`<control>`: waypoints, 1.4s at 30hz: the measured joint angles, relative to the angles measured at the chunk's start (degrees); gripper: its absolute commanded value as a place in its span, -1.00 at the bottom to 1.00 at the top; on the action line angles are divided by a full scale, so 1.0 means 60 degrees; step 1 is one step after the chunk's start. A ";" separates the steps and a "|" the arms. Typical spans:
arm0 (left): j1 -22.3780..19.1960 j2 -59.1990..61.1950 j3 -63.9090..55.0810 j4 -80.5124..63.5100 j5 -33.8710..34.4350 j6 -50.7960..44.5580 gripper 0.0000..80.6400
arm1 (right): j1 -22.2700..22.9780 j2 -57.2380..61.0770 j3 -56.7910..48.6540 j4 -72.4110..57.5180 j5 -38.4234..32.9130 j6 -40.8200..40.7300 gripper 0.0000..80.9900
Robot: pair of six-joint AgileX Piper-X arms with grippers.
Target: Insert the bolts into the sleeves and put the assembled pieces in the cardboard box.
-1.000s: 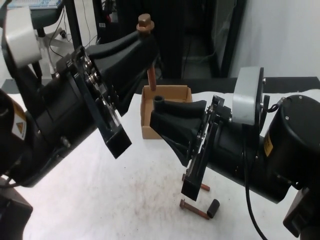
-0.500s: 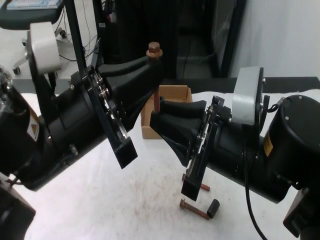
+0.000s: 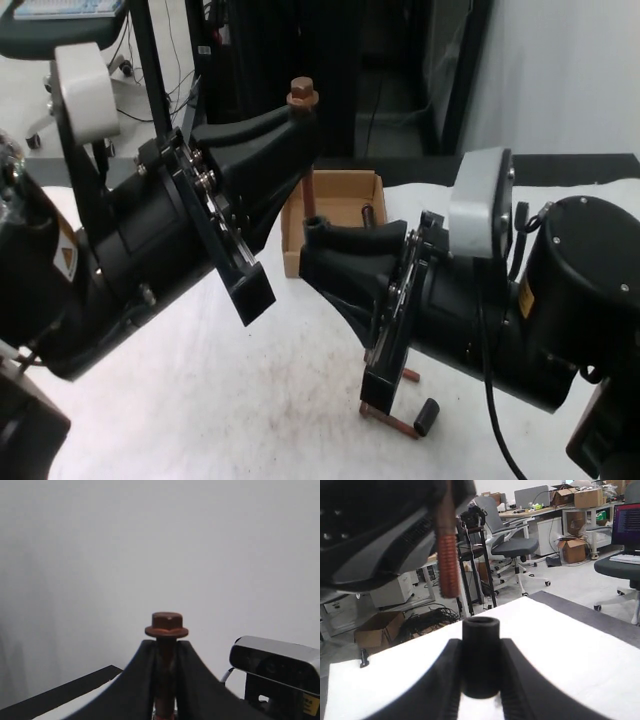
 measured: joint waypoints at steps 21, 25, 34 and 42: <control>0.0000 0.0000 0.0000 0.0052 -0.0111 0.0000 -1.00 | 0.0000 0.0023 0.0000 -0.0384 -0.0490 0.0000 -0.98; 0.0000 0.0000 0.0000 0.0052 -0.0142 0.0000 -1.00 | 0.0000 0.0023 0.0000 -0.0386 -0.0490 0.0000 -0.98; 0.0000 0.0000 0.0000 0.0052 -0.0035 0.0000 -1.00 | 0.0000 0.0023 0.0000 -0.0738 -0.0490 0.0000 -0.98; 0.0000 0.0000 0.0000 0.0063 0.0269 0.0000 -1.00 | 0.0000 0.0023 0.0000 -0.1030 -0.0490 0.0000 -0.98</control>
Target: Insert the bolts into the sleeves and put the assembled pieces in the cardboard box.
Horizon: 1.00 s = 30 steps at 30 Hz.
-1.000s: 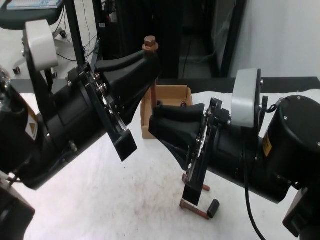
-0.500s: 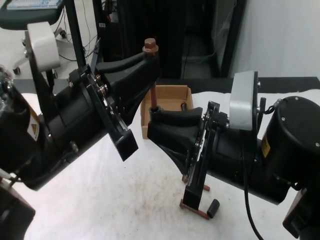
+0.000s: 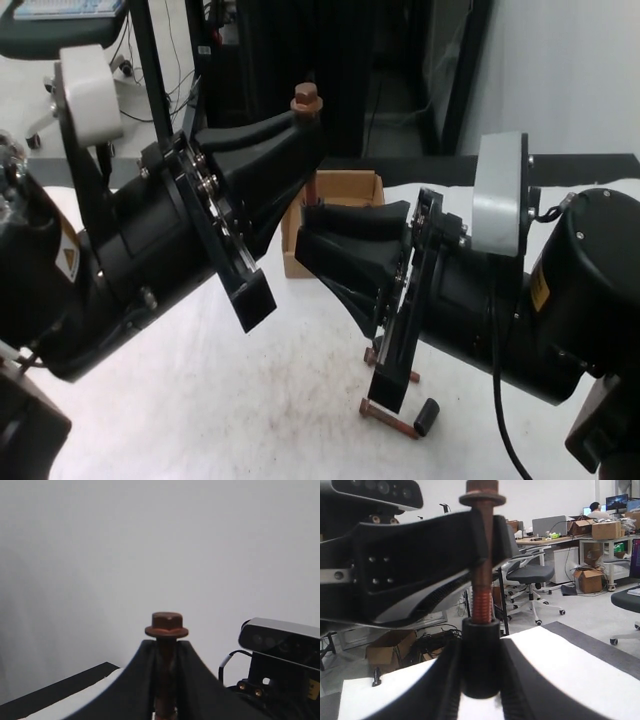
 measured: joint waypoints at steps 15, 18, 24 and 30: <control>0.0000 0.0000 -0.0047 0.1082 0.0158 0.0460 -1.00 | 0.0007 0.0053 0.0000 -0.0152 0.0204 0.0000 -0.98; 0.0000 0.0000 -0.0044 0.1029 0.0229 0.0489 -0.86 | 0.0007 0.0053 0.0000 -0.0152 0.0204 0.0000 -0.98; 0.0062 0.0000 -0.0044 0.1008 0.0740 0.0531 -0.15 | 0.0007 0.0053 0.0000 -0.0152 0.0204 0.0000 -0.98; 0.0062 0.0000 -0.0044 0.0970 0.1024 0.0557 0.07 | 0.0007 0.0053 0.0000 -0.0152 0.0204 0.0000 -0.98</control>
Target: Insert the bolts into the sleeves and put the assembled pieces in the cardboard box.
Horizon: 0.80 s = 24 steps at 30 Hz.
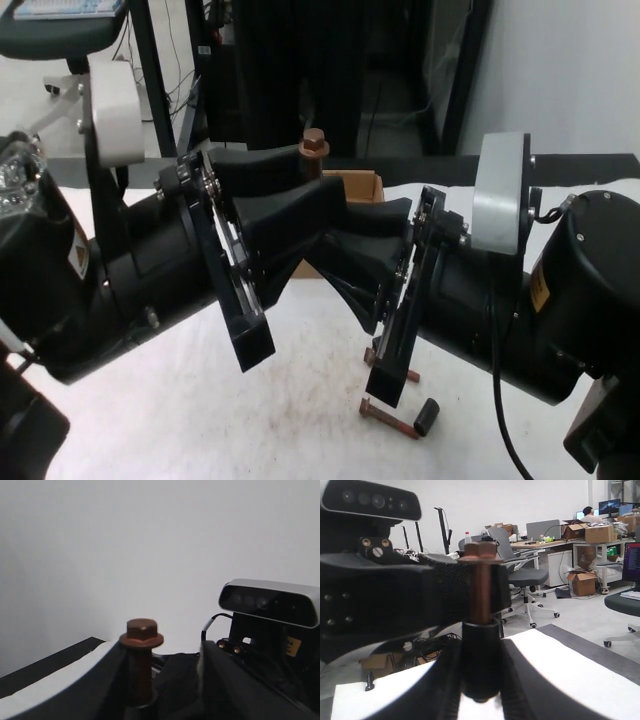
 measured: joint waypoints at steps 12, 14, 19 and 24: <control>0.0000 0.0000 0.0000 0.0293 -0.0305 0.0026 0.07 | 0.0000 0.0000 0.0000 0.0102 0.0034 0.0000 -0.98; 0.0000 0.0000 0.0000 0.0714 -0.0523 0.0323 0.07 | 0.0000 0.0000 0.0026 0.0147 0.0085 -0.0005 -0.98; -0.0024 0.0000 0.0000 0.0782 -0.1144 0.0726 0.07 | 0.0000 0.0012 0.0026 0.0144 0.0124 -0.0012 -0.98; -0.0049 0.0000 0.0000 0.0642 -0.1718 0.0793 0.07 | 0.0000 0.0023 0.0026 0.0144 0.0155 -0.0012 -0.98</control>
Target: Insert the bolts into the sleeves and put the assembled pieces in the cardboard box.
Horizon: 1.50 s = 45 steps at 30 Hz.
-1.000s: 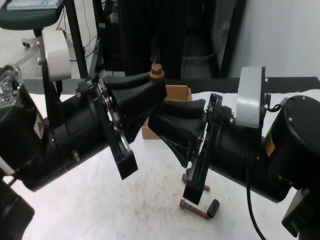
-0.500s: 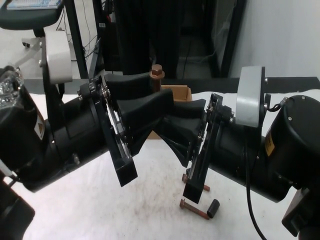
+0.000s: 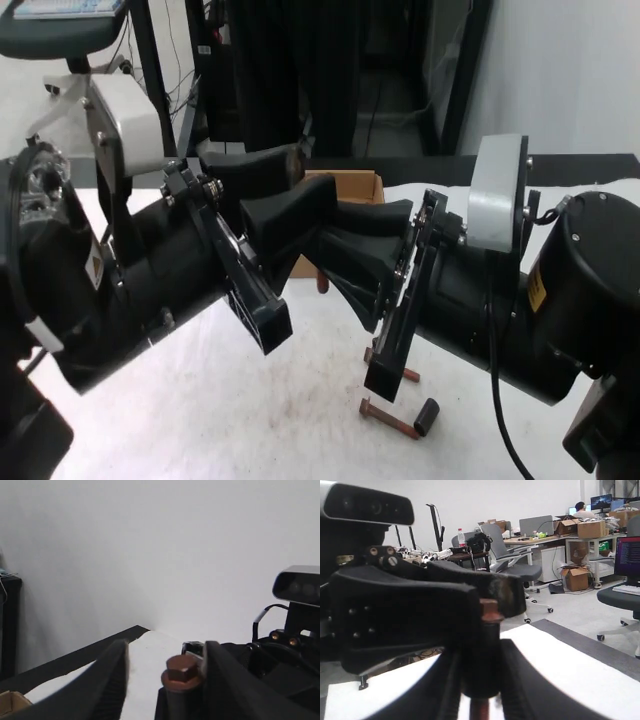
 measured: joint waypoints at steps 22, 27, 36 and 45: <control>0.0000 -0.0427 0.0038 -0.0987 -0.6117 0.2158 0.06 | -0.0125 0.0000 -0.0020 0.0743 0.1454 0.0019 -0.98; 0.0000 -0.0676 0.0038 0.2187 -0.7738 0.2251 -0.27 | -0.0464 0.0000 -0.0651 0.2822 0.1929 0.0019 -0.98; 0.0175 -0.0304 0.0038 0.7635 -0.3443 0.0025 -0.91 | -0.1676 0.1207 -0.3793 0.8196 0.2352 -0.0583 -0.98; 0.0439 0.0329 0.0038 0.8325 -0.1219 -0.0642 -0.91 | -0.2534 0.5575 -0.8659 1.2644 0.2444 -0.0731 -0.98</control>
